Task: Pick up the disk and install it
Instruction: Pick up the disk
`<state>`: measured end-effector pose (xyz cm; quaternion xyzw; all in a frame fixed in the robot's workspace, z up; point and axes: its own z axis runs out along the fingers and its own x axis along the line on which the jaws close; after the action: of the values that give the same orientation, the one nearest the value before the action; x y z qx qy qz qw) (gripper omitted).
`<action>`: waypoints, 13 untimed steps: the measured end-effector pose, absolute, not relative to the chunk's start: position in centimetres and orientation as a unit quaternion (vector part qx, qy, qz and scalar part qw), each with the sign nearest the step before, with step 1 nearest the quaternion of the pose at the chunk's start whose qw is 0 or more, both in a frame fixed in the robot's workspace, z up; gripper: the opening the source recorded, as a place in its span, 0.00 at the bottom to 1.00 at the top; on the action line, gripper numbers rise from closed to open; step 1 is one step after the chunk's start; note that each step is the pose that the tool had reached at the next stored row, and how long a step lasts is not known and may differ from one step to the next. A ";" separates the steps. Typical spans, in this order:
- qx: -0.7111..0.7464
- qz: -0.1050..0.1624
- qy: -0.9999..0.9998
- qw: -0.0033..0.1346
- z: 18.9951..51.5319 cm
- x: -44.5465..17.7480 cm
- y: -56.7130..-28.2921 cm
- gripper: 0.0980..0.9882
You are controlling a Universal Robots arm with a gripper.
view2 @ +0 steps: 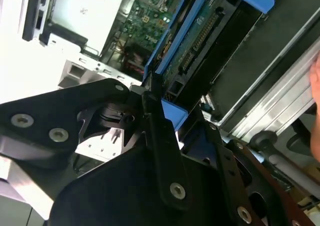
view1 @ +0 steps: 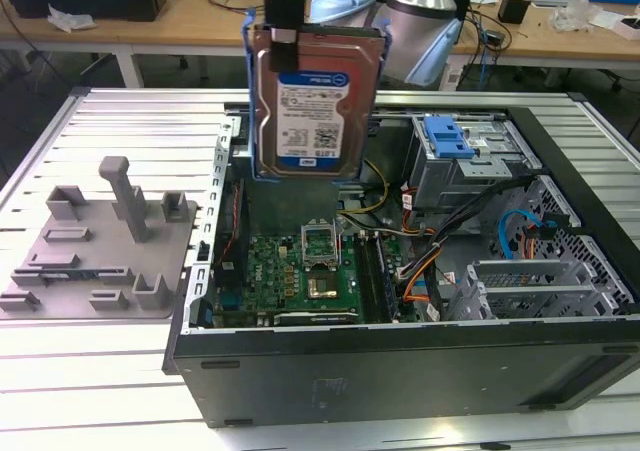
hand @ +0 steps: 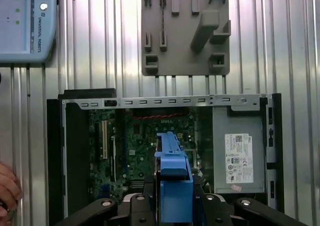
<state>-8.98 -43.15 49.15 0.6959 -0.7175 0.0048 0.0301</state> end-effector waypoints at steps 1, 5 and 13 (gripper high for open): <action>0.696 0.005 -0.718 0.031 49.2 -8.6 -43.3 0.30; 0.696 0.007 -0.717 0.036 49.1 -6.6 -44.1 0.30; 0.695 0.009 -0.717 0.044 49.1 -1.3 -46.1 0.30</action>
<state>-1.29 -46.11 49.13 0.6954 -0.7172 0.0091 0.0441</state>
